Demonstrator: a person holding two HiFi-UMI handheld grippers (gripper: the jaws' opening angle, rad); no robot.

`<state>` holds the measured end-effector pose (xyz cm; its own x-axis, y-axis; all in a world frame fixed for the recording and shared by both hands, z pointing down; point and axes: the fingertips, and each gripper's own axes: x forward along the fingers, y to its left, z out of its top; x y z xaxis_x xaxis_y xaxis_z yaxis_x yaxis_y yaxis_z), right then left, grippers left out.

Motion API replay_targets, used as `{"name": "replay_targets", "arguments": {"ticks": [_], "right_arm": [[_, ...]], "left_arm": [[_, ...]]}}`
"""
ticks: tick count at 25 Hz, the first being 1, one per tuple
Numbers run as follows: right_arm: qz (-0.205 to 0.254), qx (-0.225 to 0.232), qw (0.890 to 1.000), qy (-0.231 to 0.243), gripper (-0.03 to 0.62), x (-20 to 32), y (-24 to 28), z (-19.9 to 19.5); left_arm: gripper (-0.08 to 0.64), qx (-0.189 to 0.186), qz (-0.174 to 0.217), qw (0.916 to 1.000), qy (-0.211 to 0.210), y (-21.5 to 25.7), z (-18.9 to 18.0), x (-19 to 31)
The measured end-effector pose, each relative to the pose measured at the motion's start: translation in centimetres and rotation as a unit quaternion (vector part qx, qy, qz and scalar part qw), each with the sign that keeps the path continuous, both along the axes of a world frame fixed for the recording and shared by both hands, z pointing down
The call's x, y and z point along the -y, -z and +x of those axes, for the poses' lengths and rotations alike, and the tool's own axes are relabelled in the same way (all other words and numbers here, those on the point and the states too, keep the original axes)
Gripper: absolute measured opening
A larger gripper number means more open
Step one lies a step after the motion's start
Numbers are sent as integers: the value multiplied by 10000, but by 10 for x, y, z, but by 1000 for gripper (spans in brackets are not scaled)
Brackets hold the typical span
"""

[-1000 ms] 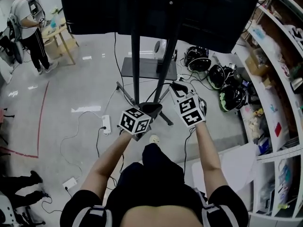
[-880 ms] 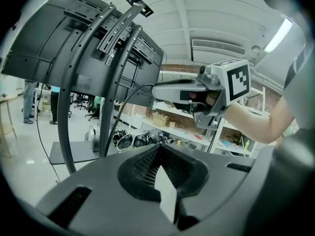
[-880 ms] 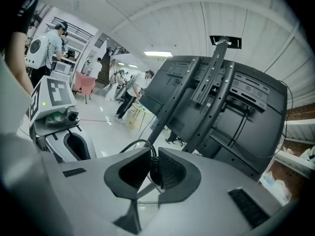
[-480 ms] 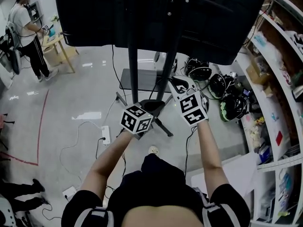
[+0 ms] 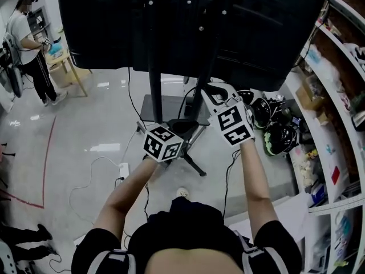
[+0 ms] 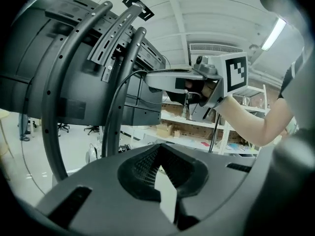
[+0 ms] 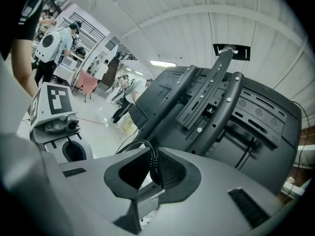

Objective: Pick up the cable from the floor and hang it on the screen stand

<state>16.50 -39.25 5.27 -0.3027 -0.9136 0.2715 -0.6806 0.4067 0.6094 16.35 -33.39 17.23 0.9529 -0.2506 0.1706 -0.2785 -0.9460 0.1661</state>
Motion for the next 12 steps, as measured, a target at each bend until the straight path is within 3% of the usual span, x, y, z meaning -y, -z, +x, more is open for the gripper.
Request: {"name": "replay_targets", "arguments": {"ticks": [12], "right_arm": [[61, 158, 9997, 169, 61, 46, 48, 20]], "left_arm": [[8, -318, -582, 9978, 7, 39, 25, 59]]}}
